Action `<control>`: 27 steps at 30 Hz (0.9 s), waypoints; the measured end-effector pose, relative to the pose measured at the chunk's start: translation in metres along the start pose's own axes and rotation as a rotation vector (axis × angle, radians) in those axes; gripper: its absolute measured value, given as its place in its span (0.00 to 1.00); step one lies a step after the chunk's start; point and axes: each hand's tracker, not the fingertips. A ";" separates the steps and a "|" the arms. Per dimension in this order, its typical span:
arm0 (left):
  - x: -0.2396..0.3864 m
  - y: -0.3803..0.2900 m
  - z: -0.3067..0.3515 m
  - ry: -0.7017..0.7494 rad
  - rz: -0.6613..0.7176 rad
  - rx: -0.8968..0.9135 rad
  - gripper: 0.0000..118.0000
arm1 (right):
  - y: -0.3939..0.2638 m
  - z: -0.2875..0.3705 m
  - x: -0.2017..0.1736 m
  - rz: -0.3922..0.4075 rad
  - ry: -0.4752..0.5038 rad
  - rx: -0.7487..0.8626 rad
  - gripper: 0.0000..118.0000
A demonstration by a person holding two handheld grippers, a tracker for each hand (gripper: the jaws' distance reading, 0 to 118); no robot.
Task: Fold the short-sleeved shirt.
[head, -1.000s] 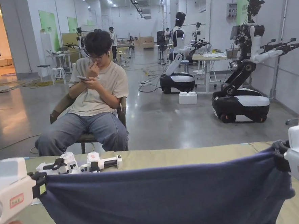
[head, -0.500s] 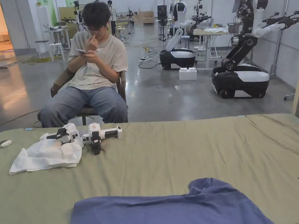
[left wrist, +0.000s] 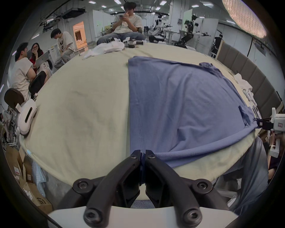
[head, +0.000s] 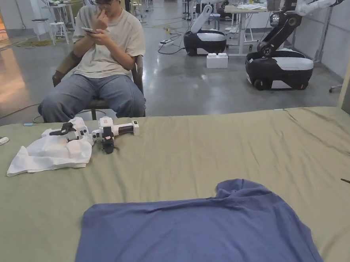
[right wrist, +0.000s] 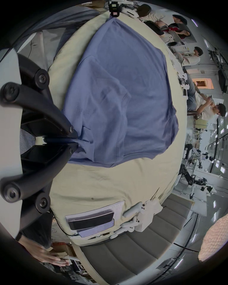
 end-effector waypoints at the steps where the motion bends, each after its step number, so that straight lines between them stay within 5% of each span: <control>1: 0.001 0.000 0.000 0.004 -0.001 -0.004 0.02 | 0.000 0.000 0.000 0.003 -0.014 -0.006 0.12; 4: -0.004 0.002 -0.005 0.027 0.006 -0.002 0.24 | 0.007 0.010 -0.004 -0.001 -0.076 0.003 0.54; 5: -0.004 0.004 -0.002 0.046 0.008 0.007 0.36 | 0.010 0.014 -0.004 -0.001 -0.094 0.020 0.61; 8: -0.003 0.012 0.007 0.053 0.036 0.111 0.49 | 0.028 0.030 -0.007 -0.047 -0.084 0.120 0.61; 18: 0.036 0.078 0.031 0.041 0.033 0.447 0.48 | 0.107 0.059 -0.050 -0.122 -0.004 0.561 0.61; 20: 0.047 0.092 0.038 0.049 0.016 0.526 0.42 | 0.120 0.067 -0.059 -0.147 0.014 0.664 0.61; 24: 0.069 0.111 0.056 0.071 -0.035 0.685 0.17 | 0.144 0.083 -0.075 -0.161 -0.006 0.809 0.48; 25: 0.073 0.115 0.059 0.080 -0.044 0.715 0.10 | 0.148 0.084 -0.078 -0.170 -0.012 0.842 0.38; 26: 0.077 0.117 0.063 0.093 -0.045 0.746 0.00 | 0.151 0.087 -0.081 -0.178 -0.015 0.872 0.16; 27: 0.081 0.118 0.066 0.101 -0.045 0.774 0.00 | 0.154 0.090 -0.083 -0.178 -0.031 0.886 0.03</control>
